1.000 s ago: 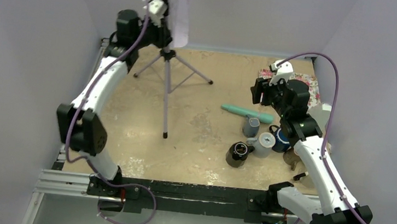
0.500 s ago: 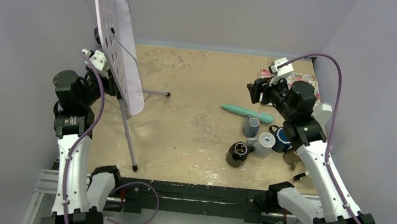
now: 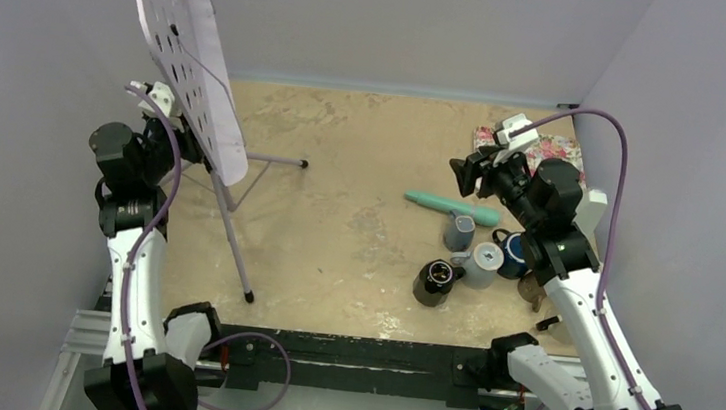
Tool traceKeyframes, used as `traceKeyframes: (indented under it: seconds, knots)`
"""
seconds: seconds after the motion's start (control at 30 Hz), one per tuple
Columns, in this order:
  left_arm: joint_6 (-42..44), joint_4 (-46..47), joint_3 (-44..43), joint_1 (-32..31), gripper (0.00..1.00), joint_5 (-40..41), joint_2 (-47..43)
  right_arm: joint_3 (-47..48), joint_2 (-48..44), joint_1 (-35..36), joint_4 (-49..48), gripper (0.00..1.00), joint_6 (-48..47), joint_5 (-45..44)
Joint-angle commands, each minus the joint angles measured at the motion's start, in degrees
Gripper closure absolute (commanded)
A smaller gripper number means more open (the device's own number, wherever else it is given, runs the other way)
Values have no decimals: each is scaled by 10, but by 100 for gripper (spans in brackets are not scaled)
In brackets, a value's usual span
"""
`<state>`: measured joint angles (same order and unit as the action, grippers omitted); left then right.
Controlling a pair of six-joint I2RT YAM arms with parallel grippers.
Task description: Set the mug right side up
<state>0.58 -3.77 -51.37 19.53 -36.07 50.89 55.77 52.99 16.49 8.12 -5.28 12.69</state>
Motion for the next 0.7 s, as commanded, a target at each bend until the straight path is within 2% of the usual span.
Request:
traceKeyframes:
  seconds: [0.0, 0.13, 0.3, 0.33, 0.4, 0.47, 0.57, 0.67]
  knots:
    - [43, 105, -19, 16, 100, -6, 57, -7, -14, 2, -12, 35, -15, 15]
    - [52, 86, -58, 17, 100, -1, 101, -7, -13, 1, -12, 35, -17, 7]
    - [83, 73, -40, 18, 100, -10, 100, -12, -16, 1, -15, 34, -20, 3]
    - [82, 57, -44, 18, 94, -9, 100, -13, -15, 2, -15, 34, -22, 6]
    - [88, 10, -55, 18, 66, -18, 95, -10, -10, 2, -12, 33, -24, 11]
    - [103, -23, -58, 18, 47, -34, 81, -9, -7, 2, -10, 33, -26, 16]
    - [123, -56, -47, 18, 37, -40, 55, -12, -7, 1, -14, 32, -28, 25]
    - [133, -101, -40, 18, 33, -36, 26, -14, -9, 2, -18, 31, -30, 32]
